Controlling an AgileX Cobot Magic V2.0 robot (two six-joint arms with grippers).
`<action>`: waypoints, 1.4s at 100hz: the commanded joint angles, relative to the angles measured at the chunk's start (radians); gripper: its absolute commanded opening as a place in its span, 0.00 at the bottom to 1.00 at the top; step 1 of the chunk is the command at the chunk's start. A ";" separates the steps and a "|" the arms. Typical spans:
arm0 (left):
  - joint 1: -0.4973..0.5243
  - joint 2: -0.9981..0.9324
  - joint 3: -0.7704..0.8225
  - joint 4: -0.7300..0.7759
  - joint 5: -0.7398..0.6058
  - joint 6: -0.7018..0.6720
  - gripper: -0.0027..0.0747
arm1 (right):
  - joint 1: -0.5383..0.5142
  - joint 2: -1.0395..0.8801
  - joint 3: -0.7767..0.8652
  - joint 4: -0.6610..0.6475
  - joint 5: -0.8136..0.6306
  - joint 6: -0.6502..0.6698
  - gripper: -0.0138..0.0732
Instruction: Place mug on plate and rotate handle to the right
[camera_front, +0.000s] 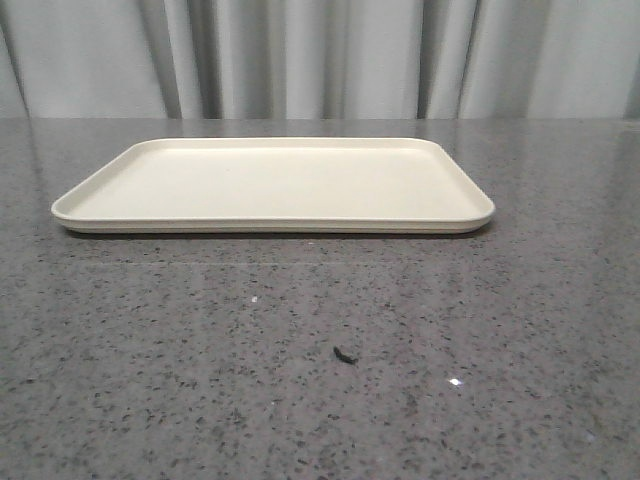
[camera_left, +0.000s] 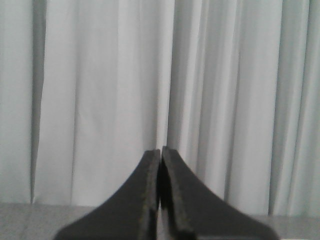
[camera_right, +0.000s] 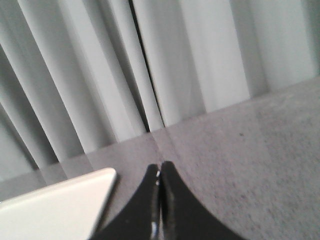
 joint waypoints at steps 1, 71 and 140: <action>0.004 -0.031 -0.081 -0.018 -0.065 -0.039 0.01 | 0.001 -0.017 -0.099 0.017 -0.077 -0.004 0.05; 0.004 0.211 -0.521 -0.020 0.331 -0.040 0.01 | 0.001 0.521 -0.793 -0.055 0.421 -0.253 0.06; 0.002 0.483 -0.826 -0.024 0.662 -0.034 0.42 | 0.001 0.558 -0.847 -0.001 0.297 -0.287 0.62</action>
